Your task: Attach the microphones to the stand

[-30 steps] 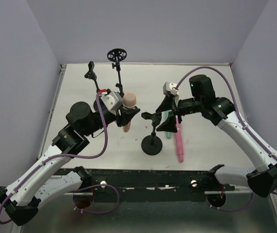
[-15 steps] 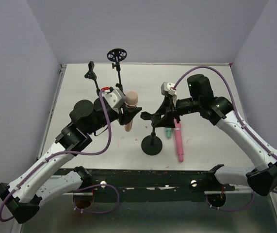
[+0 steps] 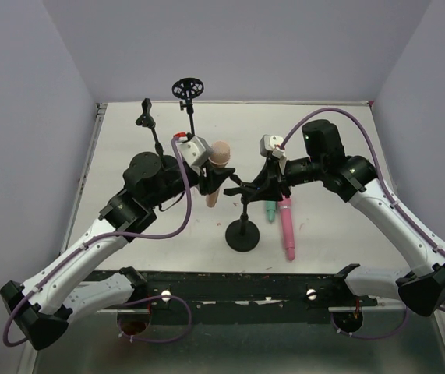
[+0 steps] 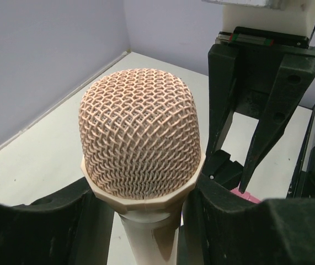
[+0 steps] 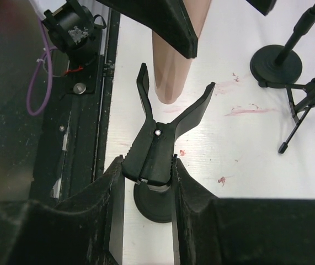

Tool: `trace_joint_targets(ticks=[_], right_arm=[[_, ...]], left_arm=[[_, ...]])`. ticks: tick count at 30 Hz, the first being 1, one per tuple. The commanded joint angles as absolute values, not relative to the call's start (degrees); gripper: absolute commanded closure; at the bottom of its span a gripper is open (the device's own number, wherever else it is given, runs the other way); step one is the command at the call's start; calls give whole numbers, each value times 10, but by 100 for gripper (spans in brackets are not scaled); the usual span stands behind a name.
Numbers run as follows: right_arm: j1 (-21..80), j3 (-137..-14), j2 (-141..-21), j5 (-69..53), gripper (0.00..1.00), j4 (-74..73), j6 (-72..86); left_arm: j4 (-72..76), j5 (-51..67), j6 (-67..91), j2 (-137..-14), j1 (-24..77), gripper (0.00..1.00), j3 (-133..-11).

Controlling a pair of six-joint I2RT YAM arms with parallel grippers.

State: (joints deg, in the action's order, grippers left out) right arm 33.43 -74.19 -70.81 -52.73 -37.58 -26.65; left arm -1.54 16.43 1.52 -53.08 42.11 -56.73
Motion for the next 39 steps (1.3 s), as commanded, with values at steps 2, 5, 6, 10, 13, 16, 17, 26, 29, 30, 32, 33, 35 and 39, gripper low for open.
trace_joint_targets(ticks=[2,5,6,10,13,16,17,26,29,30,32,33,35,39], right_arm=[[339,-739,-700,-530,88,-384,-274],[338,-738,-700,-530,89,-381,-272],[338,-737,-700,-530,89,-381,-271],[338,-734,-698,-534,89,-379,-269],[338,-732,-699,-539,89,-377,-268],[338,-731,-698,-541,89,-375,-267],[338,-730,-698,-544,89,-374,-265],[331,-721,-698,-566,89,-362,-255],[330,-716,-698,-571,89,-356,-251],[329,-715,-698,-572,89,-356,-250],[329,-713,-699,-572,88,-353,-250],[327,-713,-699,-573,88,-353,-250],[327,-711,-698,-576,88,-350,-248],[320,-707,-693,-588,88,-347,-243]], left_arm=[[47,221,27,-569,422,100,-599],[75,250,56,-587,422,100,-599],[88,255,66,-591,423,100,-597],[121,267,93,-604,423,100,-582],[136,265,99,-607,425,100,-567],[139,260,100,-609,426,100,-556],[139,261,98,-609,426,100,-553],[162,262,110,-621,426,100,-521],[178,265,118,-623,426,100,-519],[182,265,121,-624,426,100,-520],[189,268,127,-625,426,100,-519],[192,269,130,-624,427,100,-518],[200,271,138,-621,427,100,-512],[233,265,155,-603,427,100,-488]])
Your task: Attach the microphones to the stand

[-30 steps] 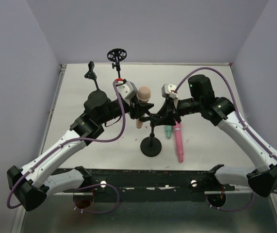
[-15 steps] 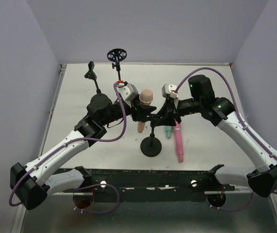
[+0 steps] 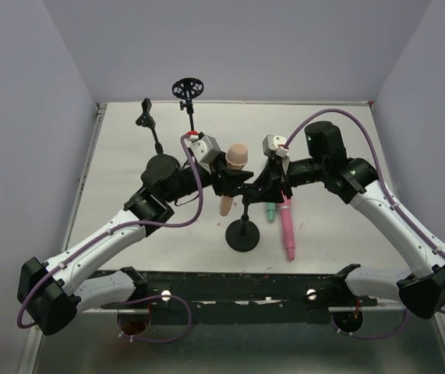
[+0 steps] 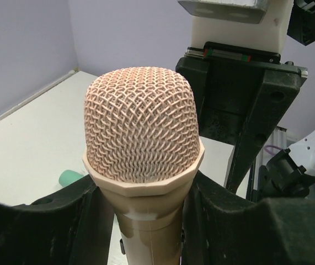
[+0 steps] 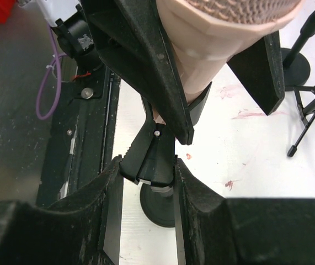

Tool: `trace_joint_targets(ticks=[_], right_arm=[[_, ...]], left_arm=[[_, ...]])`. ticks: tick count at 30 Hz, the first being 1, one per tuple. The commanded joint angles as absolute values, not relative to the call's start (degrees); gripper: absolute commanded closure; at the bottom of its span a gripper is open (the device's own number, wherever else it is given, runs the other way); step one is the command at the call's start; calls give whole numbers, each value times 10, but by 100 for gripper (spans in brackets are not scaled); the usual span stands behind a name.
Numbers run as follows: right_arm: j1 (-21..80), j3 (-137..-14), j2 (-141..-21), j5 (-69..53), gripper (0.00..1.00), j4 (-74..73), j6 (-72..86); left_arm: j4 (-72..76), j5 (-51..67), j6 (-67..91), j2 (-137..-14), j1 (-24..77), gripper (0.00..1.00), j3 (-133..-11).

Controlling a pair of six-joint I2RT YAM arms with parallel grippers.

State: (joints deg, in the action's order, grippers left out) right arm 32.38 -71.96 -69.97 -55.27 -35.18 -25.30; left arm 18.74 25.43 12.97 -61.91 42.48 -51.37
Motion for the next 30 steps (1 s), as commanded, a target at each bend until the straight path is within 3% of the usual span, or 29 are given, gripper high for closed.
trace_joint_targets(ticks=[1,30], right_arm=[[319,-705,-691,-591,88,-347,-243],[314,-687,-690,-606,84,-329,-227]], left_arm=[[242,258,156,-599,427,100,-478],[356,216,192,-615,448,100,-461]])
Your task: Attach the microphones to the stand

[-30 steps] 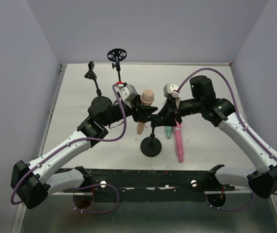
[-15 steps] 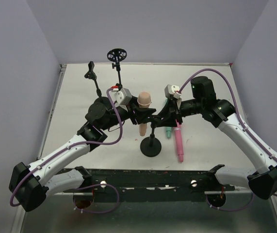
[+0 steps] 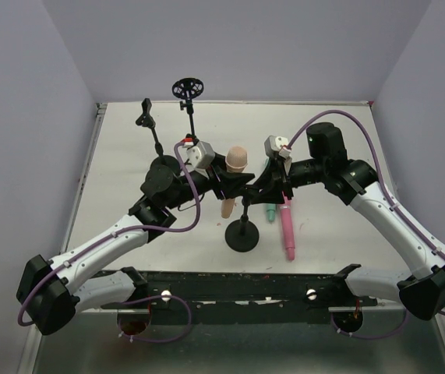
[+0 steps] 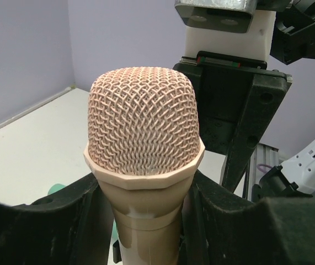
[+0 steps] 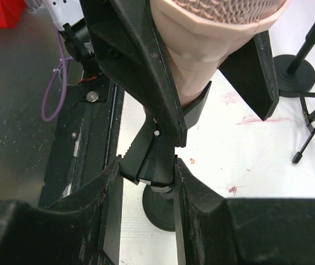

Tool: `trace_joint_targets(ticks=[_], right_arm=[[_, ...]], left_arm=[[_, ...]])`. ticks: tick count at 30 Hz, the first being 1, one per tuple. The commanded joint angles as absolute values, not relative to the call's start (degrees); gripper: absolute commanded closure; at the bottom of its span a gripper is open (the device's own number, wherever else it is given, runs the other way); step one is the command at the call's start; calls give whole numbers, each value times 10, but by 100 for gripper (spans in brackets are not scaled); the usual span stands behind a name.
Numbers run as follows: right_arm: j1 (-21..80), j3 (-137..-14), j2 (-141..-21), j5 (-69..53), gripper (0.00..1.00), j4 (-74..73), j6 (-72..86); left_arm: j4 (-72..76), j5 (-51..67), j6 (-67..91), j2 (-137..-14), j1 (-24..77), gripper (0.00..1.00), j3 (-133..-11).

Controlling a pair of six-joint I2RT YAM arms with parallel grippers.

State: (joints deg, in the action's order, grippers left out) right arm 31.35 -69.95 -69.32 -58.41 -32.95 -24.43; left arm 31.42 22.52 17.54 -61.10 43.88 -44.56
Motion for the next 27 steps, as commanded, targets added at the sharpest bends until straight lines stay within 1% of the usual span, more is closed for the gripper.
trace_joint_targets(ticks=[1,10,16,27], right_arm=[[314,-686,-690,-603,84,-328,-225],[307,-680,-685,-615,82,-321,-214],[304,-677,-685,-620,82,-315,-208],[301,-671,-684,-614,82,-307,-201]], left_arm=[[360,213,192,-614,449,100,-459],[423,177,218,-581,451,100,-411],[474,151,243,-593,458,100,-394],[480,98,215,-619,500,100,-404]])
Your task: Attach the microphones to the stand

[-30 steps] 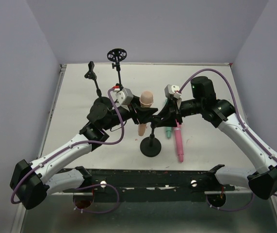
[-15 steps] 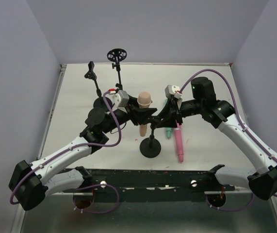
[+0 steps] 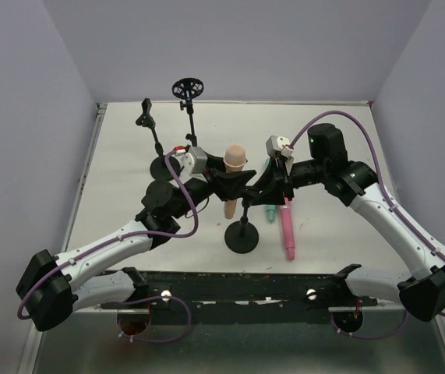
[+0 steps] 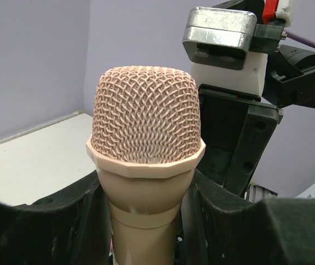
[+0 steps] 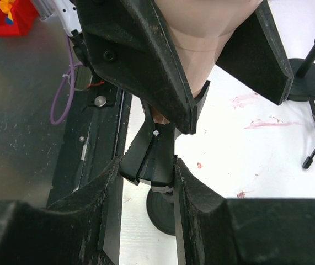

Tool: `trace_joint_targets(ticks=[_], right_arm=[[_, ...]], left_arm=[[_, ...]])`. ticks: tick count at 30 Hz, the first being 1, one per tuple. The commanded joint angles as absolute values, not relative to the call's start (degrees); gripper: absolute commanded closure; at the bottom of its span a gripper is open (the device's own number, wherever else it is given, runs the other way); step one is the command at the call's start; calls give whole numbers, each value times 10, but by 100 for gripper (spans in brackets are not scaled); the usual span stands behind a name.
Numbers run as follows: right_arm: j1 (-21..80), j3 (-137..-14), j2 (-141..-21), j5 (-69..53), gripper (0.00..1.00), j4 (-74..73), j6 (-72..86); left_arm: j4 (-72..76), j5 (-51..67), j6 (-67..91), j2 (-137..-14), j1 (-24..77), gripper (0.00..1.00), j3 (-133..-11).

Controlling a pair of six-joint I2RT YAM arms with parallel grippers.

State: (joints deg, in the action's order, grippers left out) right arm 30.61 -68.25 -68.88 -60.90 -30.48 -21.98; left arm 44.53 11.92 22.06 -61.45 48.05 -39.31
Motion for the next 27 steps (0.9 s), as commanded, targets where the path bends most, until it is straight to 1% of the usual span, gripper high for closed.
trace_joint_targets(ticks=[1,4,6,8,14,20,21,22,24,26,27], right_arm=[[301,-671,-683,-615,81,-307,-202],[301,-672,-682,-616,78,-307,-199],[299,-672,-680,-621,72,-303,-193],[296,-670,-680,-629,64,-300,-185],[290,-663,-676,-645,34,-294,-176],[282,-656,-670,-657,8,-293,-171],[279,-654,-668,-659,5,-293,-172],[277,-651,-666,-660,2,-293,-171],[272,-645,-660,-665,0,-293,-174],[264,-638,-657,-670,0,-292,-177],[260,-633,-654,-671,0,-290,-177]], left_arm=[[476,96,211,-618,504,100,-404],[475,90,208,-615,504,100,-401],[476,88,208,-611,504,100,-395],[479,88,209,-608,504,100,-389],[485,81,212,-603,504,100,-380],[470,82,209,-598,504,100,-385],[463,85,209,-597,504,98,-388],[456,84,209,-596,504,91,-390],[446,83,212,-592,504,73,-392],[434,81,214,-588,504,48,-394],[425,79,215,-585,504,38,-395]])
